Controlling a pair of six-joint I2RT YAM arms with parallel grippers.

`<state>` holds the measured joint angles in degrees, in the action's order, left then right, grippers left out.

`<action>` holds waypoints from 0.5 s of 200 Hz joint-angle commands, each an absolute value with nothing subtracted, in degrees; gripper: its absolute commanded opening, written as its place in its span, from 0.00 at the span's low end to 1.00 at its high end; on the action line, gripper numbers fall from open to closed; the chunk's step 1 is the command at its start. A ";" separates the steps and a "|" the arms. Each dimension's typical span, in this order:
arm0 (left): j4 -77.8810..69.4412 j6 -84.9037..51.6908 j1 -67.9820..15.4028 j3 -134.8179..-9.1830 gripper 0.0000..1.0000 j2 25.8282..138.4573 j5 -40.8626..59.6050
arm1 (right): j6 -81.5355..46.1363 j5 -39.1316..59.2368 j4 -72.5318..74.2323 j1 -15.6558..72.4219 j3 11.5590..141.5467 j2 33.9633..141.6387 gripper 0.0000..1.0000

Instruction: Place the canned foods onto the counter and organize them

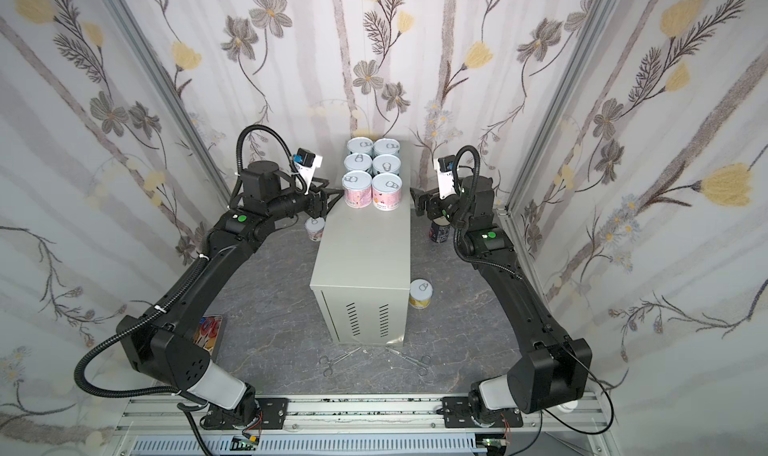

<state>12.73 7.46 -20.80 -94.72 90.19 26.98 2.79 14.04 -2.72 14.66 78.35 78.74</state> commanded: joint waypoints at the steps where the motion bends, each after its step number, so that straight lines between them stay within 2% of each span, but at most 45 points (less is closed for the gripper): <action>1: 12.57 8.90 -20.82 -95.53 0.62 89.77 27.07 | 4.74 20.05 -0.79 15.28 74.82 74.90 0.94; 40: 13.14 9.36 -20.47 -96.15 0.63 90.03 27.33 | 5.28 18.66 -0.54 20.19 72.24 71.19 0.93; 100: 13.24 9.43 -20.30 -96.40 0.64 89.92 28.12 | 4.20 15.48 3.12 22.81 74.19 75.76 0.90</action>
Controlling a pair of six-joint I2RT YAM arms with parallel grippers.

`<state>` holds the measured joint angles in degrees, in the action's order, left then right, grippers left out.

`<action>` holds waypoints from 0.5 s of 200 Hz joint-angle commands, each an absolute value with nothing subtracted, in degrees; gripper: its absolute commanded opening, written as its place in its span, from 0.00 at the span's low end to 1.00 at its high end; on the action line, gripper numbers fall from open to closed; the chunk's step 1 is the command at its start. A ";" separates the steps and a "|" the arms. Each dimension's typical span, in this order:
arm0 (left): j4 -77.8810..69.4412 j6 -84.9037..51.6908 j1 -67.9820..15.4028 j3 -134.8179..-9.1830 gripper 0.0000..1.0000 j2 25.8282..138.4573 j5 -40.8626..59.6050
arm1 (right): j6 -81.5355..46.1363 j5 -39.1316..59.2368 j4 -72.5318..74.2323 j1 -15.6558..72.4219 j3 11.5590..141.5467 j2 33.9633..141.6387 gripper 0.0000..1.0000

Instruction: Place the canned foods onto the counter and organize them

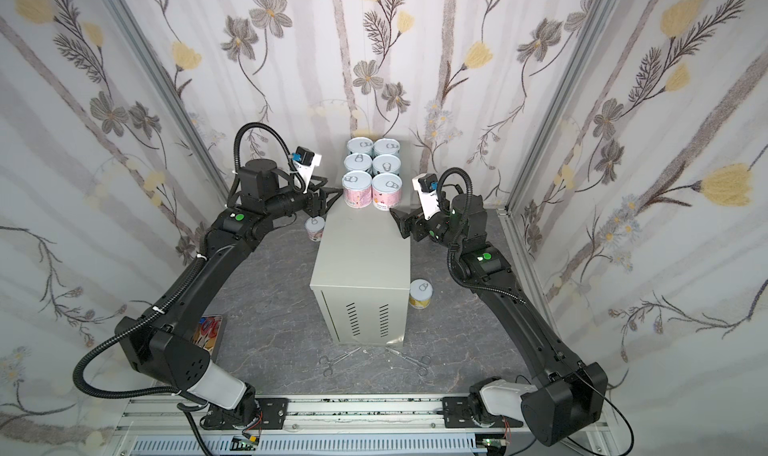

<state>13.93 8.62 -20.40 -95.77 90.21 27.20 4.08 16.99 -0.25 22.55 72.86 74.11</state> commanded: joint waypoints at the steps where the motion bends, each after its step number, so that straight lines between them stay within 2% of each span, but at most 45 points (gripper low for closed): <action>1: 13.30 9.42 -20.30 -96.41 0.64 89.92 28.12 | 4.21 15.56 3.19 22.79 74.23 75.85 0.90; 100: 13.97 9.83 -20.29 -96.59 0.65 90.26 28.30 | 3.57 14.59 4.92 23.18 76.20 79.25 0.90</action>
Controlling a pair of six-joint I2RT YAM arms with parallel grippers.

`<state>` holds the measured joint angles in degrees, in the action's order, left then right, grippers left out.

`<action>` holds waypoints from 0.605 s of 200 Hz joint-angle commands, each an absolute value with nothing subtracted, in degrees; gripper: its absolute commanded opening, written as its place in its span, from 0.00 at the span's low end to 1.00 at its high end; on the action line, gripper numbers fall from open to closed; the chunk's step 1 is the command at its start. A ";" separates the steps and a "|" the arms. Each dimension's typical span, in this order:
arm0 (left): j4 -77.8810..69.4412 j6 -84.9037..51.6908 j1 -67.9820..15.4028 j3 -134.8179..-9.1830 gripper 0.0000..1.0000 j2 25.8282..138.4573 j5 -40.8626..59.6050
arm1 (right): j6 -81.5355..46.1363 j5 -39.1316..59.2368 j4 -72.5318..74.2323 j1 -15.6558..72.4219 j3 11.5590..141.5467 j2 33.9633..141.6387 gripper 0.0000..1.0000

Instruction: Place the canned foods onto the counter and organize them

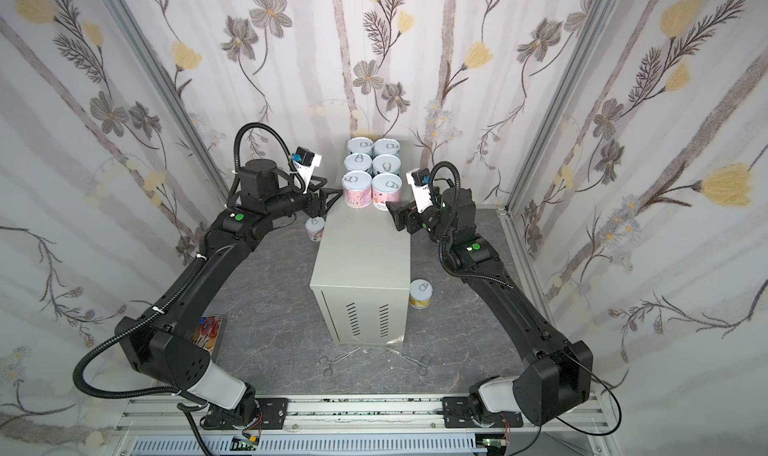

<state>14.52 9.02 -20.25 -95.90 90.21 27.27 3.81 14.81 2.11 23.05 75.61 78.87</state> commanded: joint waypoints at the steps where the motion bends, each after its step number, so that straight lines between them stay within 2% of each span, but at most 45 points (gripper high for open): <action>1: 13.97 9.84 -20.30 -96.59 0.65 90.26 28.26 | 3.54 14.59 4.92 23.15 76.20 79.27 0.90; 121: 14.50 9.76 -20.23 -96.86 0.66 90.18 28.03 | 4.03 13.48 4.66 23.19 77.14 80.77 0.89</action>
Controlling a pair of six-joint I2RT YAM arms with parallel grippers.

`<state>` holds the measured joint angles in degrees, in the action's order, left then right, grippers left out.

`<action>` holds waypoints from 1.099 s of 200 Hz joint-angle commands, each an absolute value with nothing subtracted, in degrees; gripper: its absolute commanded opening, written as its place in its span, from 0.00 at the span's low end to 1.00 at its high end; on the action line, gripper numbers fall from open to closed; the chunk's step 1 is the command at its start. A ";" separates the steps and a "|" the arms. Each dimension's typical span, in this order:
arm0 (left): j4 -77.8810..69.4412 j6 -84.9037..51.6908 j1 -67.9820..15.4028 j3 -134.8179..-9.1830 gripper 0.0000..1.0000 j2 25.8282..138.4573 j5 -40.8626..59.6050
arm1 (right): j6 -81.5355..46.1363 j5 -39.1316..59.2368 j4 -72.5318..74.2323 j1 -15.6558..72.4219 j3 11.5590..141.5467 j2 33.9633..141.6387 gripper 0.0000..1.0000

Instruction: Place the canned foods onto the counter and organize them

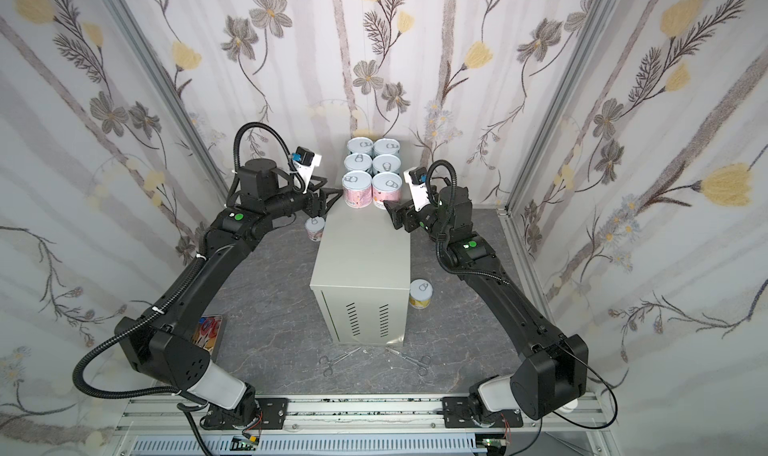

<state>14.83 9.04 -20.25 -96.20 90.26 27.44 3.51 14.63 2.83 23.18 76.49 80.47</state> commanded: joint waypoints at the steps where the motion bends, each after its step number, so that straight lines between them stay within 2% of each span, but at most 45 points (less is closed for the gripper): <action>1: 14.55 9.76 -20.18 -96.86 0.66 90.18 28.03 | 3.99 13.46 4.66 23.20 77.11 80.77 0.89; 220: 15.95 11.60 -20.15 -97.56 0.70 90.63 30.49 | 6.05 15.98 4.22 23.16 78.76 83.23 0.89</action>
